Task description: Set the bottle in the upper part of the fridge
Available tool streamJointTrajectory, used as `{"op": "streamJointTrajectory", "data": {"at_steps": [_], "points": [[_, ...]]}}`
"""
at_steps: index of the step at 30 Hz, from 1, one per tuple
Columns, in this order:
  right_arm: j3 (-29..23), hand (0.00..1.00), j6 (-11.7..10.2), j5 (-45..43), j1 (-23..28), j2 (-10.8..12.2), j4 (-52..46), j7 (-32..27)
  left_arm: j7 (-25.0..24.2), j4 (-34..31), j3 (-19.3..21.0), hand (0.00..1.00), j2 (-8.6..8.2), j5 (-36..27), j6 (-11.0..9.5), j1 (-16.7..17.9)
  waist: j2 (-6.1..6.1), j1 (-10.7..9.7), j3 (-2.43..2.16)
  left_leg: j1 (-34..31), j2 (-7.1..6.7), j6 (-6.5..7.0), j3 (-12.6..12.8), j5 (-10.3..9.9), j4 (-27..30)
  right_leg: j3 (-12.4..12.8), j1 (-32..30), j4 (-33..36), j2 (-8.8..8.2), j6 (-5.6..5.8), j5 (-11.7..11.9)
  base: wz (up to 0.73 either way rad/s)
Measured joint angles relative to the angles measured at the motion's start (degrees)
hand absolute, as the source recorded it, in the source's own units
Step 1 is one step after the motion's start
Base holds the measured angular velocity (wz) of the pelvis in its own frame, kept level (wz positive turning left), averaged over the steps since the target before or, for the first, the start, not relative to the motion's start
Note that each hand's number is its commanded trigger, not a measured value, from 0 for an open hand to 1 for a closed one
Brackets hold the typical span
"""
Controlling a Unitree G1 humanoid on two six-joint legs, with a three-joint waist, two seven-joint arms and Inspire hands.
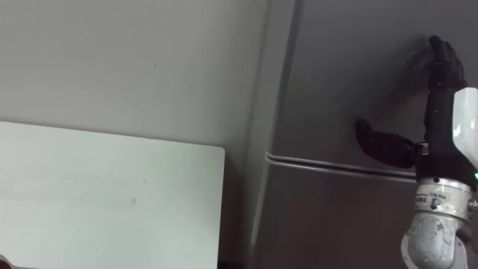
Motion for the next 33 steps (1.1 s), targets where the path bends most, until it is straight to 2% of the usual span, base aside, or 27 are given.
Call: {"op": "streamJointTrajectory", "data": {"at_steps": [10, 15, 18, 22, 23, 26, 30, 33], "points": [[-0.03, 0.00, 0.26, 3.13, 0.29, -0.03, -1.97, -0.91, 0.30, -0.69, -0.05, 0.00, 0.08, -0.09, -0.12, 0.53, 0.37, 0.18, -0.08, 0.14, -0.02, 0.02, -0.03, 0.01, 0.05, 0.07, -0.02, -0.11, 0.04, 0.08, 0.09, 0.00], [0.00, 0.00, -0.35, 5.07, 0.33, -0.02, -3.16, -1.17, 0.30, -0.43, -0.19, 0.00, 0.07, -0.10, -0.50, 1.27, 0.53, -1.09, -0.05, 0.14, -0.02, 0.05, -0.06, -0.01, -0.08, 0.04, 0.06, -0.23, 0.05, 0.07, 0.09, 0.00], [-0.93, 0.00, -0.56, 8.52, 2.26, -0.08, -4.55, -1.06, 0.32, -0.49, 0.06, 0.00, 0.05, -0.08, -1.59, 1.95, 0.49, -2.24, -0.09, 0.20, -0.01, 0.20, -0.07, -0.07, -0.04, -0.09, 0.35, -0.41, 0.05, 0.07, 0.05, 0.08], [-5.06, 0.00, 0.10, 14.72, 5.80, -0.16, -4.96, -1.72, 0.99, -0.70, 0.45, 0.00, 0.00, -0.08, -1.91, 2.35, 0.52, -2.79, -0.13, 0.18, -0.05, 0.50, 0.01, 0.01, -0.14, -0.09, 0.22, -0.31, -0.02, 0.08, -0.18, -0.01], [-5.56, 0.00, 0.18, 15.70, 5.96, -0.26, -4.96, -2.15, 1.37, -0.67, 0.59, 0.00, 0.00, -0.09, -2.05, 2.51, 0.71, -3.60, 0.00, 0.18, -0.08, 0.49, -0.03, 0.00, -0.20, -0.13, 0.23, -0.30, -0.03, -0.01, -0.23, 0.00], [-8.24, 0.00, 0.18, 17.32, 7.22, -0.60, -4.94, -2.74, 1.58, -0.60, 1.48, 0.00, 0.01, -0.09, -2.56, 3.26, 0.59, -5.23, -0.09, 0.37, -0.13, 0.37, -0.14, -0.07, -0.52, -0.01, 0.34, -0.40, 0.07, -0.18, -0.30, 0.03], [-13.18, 0.00, 1.14, 19.14, 11.78, -0.59, -4.94, -3.98, 1.64, -2.04, 2.90, 0.00, -0.30, -0.07, -2.57, 4.15, 0.51, -5.83, -0.18, 0.82, -0.12, 0.19, 0.18, -0.22, -1.34, 0.18, 0.26, -0.44, 0.09, -0.45, -0.51, -0.05], [-16.59, 0.00, 1.29, 22.65, 14.49, -0.60, -4.06, -6.18, 2.56, -2.03, 2.99, 0.00, -0.57, -0.09, -2.56, 4.36, 0.84, -7.04, -0.04, 0.78, -0.14, 0.16, 0.22, -0.23, -1.74, 0.03, 0.21, -0.43, 0.10, -0.46, -0.52, 0.00]]}}
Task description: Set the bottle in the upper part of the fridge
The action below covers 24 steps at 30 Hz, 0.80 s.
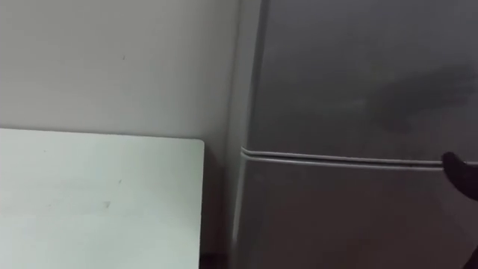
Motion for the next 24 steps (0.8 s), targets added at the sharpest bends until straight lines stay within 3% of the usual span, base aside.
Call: {"op": "streamJointTrajectory", "data": {"at_steps": [8, 10, 18, 19, 24], "points": [[-2.40, 0.00, 0.05, 8.11, 9.83, 0.11, 5.19, -4.74, 2.31, 0.10, 0.93, 0.00, -1.17, -0.02, -0.02, 0.45, 0.78, -0.65, 0.11, 0.87, 0.05, -0.27, 1.05, -0.21, -1.33, 0.58, 0.19, -0.92, 0.18, -0.11, -0.23, -0.06], [-2.39, 0.00, 0.04, 9.86, 10.35, 0.30, 7.32, -5.67, 2.60, 0.09, 0.52, 0.00, -1.21, -0.06, 0.00, 0.52, 1.19, -1.24, 0.12, 1.04, 0.02, -0.34, 1.07, -0.33, -1.39, 0.60, 0.85, -0.95, 0.18, -0.05, -0.41, 0.02], [-2.41, 0.00, 0.58, 19.13, 12.17, 4.03, 16.63, -6.52, 3.80, -0.44, 0.68, 0.00, -1.85, -1.10, 0.02, 0.61, 1.33, -1.52, 0.19, 1.75, 0.21, -0.61, 1.78, -0.83, -1.53, 1.59, 1.02, -0.92, 0.47, -0.12, -1.05, -0.02], [-2.41, 0.00, 0.48, 20.83, 12.36, 4.94, 18.39, -6.03, 3.94, -0.44, 0.69, 0.00, -1.94, -1.15, 0.01, 0.26, 1.61, -1.65, 0.32, 1.62, 0.22, -0.62, 1.79, -0.86, -1.54, 1.58, 0.92, -0.99, 0.48, -0.12, -1.06, 0.00], [-1.40, 0.00, 0.58, 25.41, 15.23, 8.18, 23.79, -5.28, 3.99, -0.71, 0.47, 0.00, -2.21, -2.37, -0.02, 0.14, 2.47, -1.83, 0.10, 1.83, 0.12, -0.54, 1.87, -1.08, -1.52, 1.46, 1.57, -0.97, 0.35, 0.04, -1.26, 0.01]]}}
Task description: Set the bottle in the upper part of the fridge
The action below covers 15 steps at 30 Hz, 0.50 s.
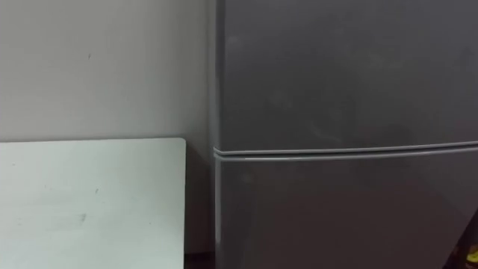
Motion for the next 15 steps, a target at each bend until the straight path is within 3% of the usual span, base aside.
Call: {"op": "streamJointTrajectory", "data": {"at_steps": [2, 5, 11, 15], "points": [[0.07, 0.00, 0.01, -0.01, 0.94, 2.62, 3.63, 1.06, 0.09, 0.08, 0.05, 0.00, -0.16, 0.06, 0.02, 0.10, 0.31, 0.03, 0.04, 0.09, 0.01, -0.08, -0.01, -0.07, 0.04, -0.02, 0.11, 0.00, 0.03, -0.01, -0.10, 0.00], [0.08, 0.00, 0.96, 0.44, 1.15, 4.54, 9.53, 2.31, 0.83, 0.07, 0.22, 0.00, -1.18, 0.02, 0.02, 0.34, 0.72, 0.01, 0.04, 0.12, 0.00, -0.07, -0.02, -0.16, 0.04, -0.03, -0.21, 0.04, 0.00, 0.02, -0.23, 0.00], [2.75, 0.00, 1.64, 2.39, 3.06, 6.38, 17.27, 6.60, 0.96, -0.04, 0.62, 0.00, -1.45, 0.12, 0.00, 0.95, 1.21, 0.05, -0.06, 0.18, 0.07, -0.12, 0.13, -0.34, 0.05, 0.22, -0.44, 0.13, 0.01, -0.03, -0.60, -0.01], [3.63, 0.00, 2.15, 1.87, 3.69, 7.76, 23.73, 12.07, 0.97, 0.16, 3.25, 0.00, -1.91, 0.32, 0.05, 1.15, 1.24, 0.09, -0.24, 0.20, 0.08, -0.16, 0.08, -0.39, 0.14, -0.02, -0.51, 0.22, -0.05, -0.10, -0.68, -0.01]]}}
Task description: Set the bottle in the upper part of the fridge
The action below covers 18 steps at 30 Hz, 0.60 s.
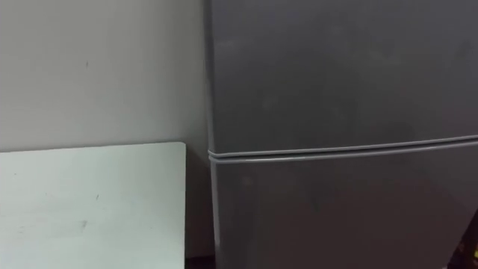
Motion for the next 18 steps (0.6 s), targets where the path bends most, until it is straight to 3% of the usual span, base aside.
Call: {"op": "streamJointTrajectory", "data": {"at_steps": [8, 18], "points": [[7.61, 0.00, 1.92, -0.04, 0.74, 2.25, 9.65, 12.67, -0.08, 2.85, -0.91, 0.00, -0.31, -0.17, 0.02, -0.76, 0.89, 0.03, 0.18, 0.39, -0.01, -0.03, -0.07, -0.25, -0.01, 0.07, 0.60, -0.18, 0.03, 0.00, -0.04, 0.00], [13.49, 0.00, 2.27, -7.24, 0.55, 2.74, 10.36, 21.56, -0.50, 4.44, -1.89, 0.00, -0.57, -0.20, 1.13, -2.88, 1.17, 0.39, 0.26, 0.72, -0.05, -0.07, -0.57, -0.62, 0.07, 0.09, 0.83, -0.14, 0.05, 0.02, -0.38, 0.00]]}}
